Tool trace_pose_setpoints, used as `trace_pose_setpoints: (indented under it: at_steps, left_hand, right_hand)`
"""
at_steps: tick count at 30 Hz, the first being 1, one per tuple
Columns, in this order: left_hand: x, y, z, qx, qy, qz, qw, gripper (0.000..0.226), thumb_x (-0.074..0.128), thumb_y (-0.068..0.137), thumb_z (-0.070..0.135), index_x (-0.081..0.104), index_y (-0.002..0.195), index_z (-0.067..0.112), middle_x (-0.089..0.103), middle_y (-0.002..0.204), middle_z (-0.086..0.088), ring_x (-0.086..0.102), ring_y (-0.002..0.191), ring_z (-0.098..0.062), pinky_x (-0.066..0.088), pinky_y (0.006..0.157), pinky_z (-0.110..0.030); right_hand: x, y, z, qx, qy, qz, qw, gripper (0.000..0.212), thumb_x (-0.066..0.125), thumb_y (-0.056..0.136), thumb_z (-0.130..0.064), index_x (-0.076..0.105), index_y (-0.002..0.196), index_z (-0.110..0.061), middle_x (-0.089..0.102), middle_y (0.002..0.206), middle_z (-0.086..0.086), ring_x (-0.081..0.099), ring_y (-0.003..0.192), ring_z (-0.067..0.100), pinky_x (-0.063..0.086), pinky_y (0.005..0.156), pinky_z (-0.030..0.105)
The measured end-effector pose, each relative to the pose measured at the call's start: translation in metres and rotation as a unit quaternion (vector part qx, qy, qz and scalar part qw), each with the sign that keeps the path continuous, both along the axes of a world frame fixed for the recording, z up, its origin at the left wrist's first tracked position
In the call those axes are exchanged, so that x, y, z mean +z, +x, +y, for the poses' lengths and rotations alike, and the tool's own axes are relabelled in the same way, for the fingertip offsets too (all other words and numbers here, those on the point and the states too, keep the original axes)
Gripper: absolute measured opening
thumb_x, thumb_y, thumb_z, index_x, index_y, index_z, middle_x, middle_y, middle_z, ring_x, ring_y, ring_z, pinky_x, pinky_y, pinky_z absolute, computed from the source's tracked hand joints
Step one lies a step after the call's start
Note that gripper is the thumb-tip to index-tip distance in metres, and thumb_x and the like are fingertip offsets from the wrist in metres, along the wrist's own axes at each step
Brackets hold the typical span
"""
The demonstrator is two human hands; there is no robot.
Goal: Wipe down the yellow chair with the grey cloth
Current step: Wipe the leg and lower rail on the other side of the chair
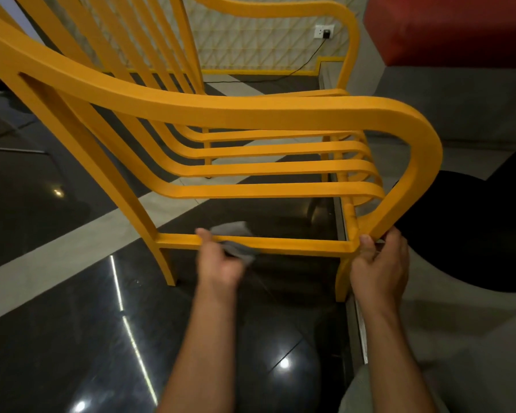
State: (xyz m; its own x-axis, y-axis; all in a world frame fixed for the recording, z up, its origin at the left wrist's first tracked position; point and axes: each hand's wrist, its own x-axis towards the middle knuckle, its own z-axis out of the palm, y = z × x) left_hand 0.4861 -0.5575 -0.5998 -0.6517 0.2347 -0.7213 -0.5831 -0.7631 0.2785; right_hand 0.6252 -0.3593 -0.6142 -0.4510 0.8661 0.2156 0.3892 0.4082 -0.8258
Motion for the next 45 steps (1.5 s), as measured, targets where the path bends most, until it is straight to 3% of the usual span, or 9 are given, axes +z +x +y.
trace_pose_setpoints:
  at_steps: [10, 14, 21, 25, 28, 32, 35, 42, 45]
  left_hand:
    - [-0.006, -0.026, -0.032, 0.026, -0.09, 0.012, 0.996, 0.021, 0.066, 0.099, 0.028, 0.066, 0.116, 0.015, 0.075, 0.099, -0.009, 0.079, 0.087, -0.023, 0.065, 0.078, -0.042]
    - [-0.005, 0.031, 0.048, -0.045, -0.023, -0.008, 0.999, 0.042, 0.059, 0.105, 0.042, 0.057, 0.138, 0.015, 0.069, 0.13, -0.021, 0.069, 0.118, -0.038, 0.052, 0.109, -0.059]
    - [0.019, 0.087, 0.105, -0.196, -0.001, -0.006, 0.981, 0.032, 0.047, 0.112, 0.029, 0.053, 0.137, 0.01, 0.069, 0.12, -0.025, 0.07, 0.102, -0.039, 0.059, 0.077, -0.053]
    - [0.021, 0.076, 0.045, -0.231, -0.133, 0.03, 0.963, 0.022, 0.049, 0.112, 0.022, 0.061, 0.126, 0.009, 0.071, 0.124, -0.022, 0.069, 0.114, -0.037, 0.06, 0.095, -0.053]
    - [0.025, 0.065, 0.006, -0.176, -0.44, 0.181, 0.862, 0.017, 0.048, 0.111, 0.029, 0.061, 0.121, 0.023, 0.067, 0.116, -0.005, 0.065, 0.113, -0.026, 0.056, 0.101, -0.049]
    - [-0.01, 0.029, -0.022, -0.201, -0.737, 0.45, 0.463, 0.055, 0.055, 0.095, 0.024, 0.054, 0.149, 0.012, 0.058, 0.15, -0.01, 0.046, 0.147, -0.03, 0.033, 0.125, -0.054]
    - [-0.037, 0.022, -0.015, -0.306, -0.736, 0.511, 0.322, 0.069, 0.06, 0.09, 0.033, 0.045, 0.156, 0.018, 0.052, 0.156, -0.007, 0.037, 0.152, -0.029, 0.017, 0.131, -0.057]
    - [-0.048, 0.04, -0.01, -0.3, -0.689, 0.596, 0.283, 0.083, 0.052, 0.089, 0.034, 0.028, 0.167, 0.022, 0.037, 0.168, -0.001, 0.026, 0.16, -0.023, 0.008, 0.134, -0.053]
    - [-0.06, 0.027, -0.052, -0.276, -0.746, 0.499, 0.345, 0.091, 0.06, 0.093, 0.021, 0.012, 0.17, 0.019, 0.014, 0.179, -0.003, 0.003, 0.165, -0.026, 0.005, 0.133, -0.052]
  right_hand:
    - [-0.002, -0.002, -0.008, -0.02, -0.007, 0.012, 1.0, 0.033, 0.056, 0.105, -0.028, 0.055, 0.135, -0.016, 0.057, 0.134, 0.009, 0.055, 0.126, 0.032, 0.043, 0.096, 0.044]
    - [-0.004, -0.001, -0.006, -0.014, -0.012, 0.023, 1.0, 0.036, 0.056, 0.105, -0.031, 0.055, 0.138, -0.016, 0.057, 0.134, 0.009, 0.059, 0.12, 0.031, 0.041, 0.089, 0.038]
    - [-0.004, 0.0, -0.005, -0.012, -0.005, 0.034, 0.999, 0.038, 0.059, 0.105, -0.024, 0.057, 0.141, -0.012, 0.058, 0.136, 0.013, 0.057, 0.121, 0.032, 0.036, 0.089, 0.032]
    - [-0.006, -0.001, -0.008, -0.023, 0.004, 0.041, 0.999, 0.035, 0.059, 0.105, -0.023, 0.057, 0.138, -0.01, 0.058, 0.135, 0.013, 0.055, 0.12, 0.03, 0.034, 0.088, 0.031]
    - [-0.009, -0.004, -0.01, -0.036, -0.001, 0.041, 0.999, 0.031, 0.058, 0.106, -0.024, 0.058, 0.133, -0.011, 0.059, 0.131, 0.012, 0.056, 0.118, 0.03, 0.035, 0.087, 0.032]
    - [-0.01, -0.004, -0.012, -0.034, -0.003, 0.035, 0.999, 0.03, 0.057, 0.106, -0.026, 0.059, 0.131, -0.01, 0.059, 0.13, 0.012, 0.057, 0.118, 0.032, 0.035, 0.085, 0.033]
    - [-0.008, -0.006, -0.012, -0.037, -0.004, 0.042, 0.998, 0.032, 0.057, 0.106, -0.029, 0.058, 0.133, -0.012, 0.059, 0.131, 0.01, 0.058, 0.117, 0.031, 0.041, 0.085, 0.036]
    - [-0.005, -0.002, -0.04, -0.116, -0.051, 0.095, 0.987, 0.036, 0.062, 0.103, -0.038, 0.059, 0.136, -0.024, 0.059, 0.134, 0.002, 0.061, 0.117, 0.019, 0.054, 0.094, 0.046]
    - [-0.008, -0.004, -0.051, -0.131, -0.048, 0.09, 0.986, 0.035, 0.063, 0.102, -0.034, 0.059, 0.136, -0.024, 0.059, 0.135, 0.003, 0.059, 0.11, 0.012, 0.056, 0.093, 0.047]
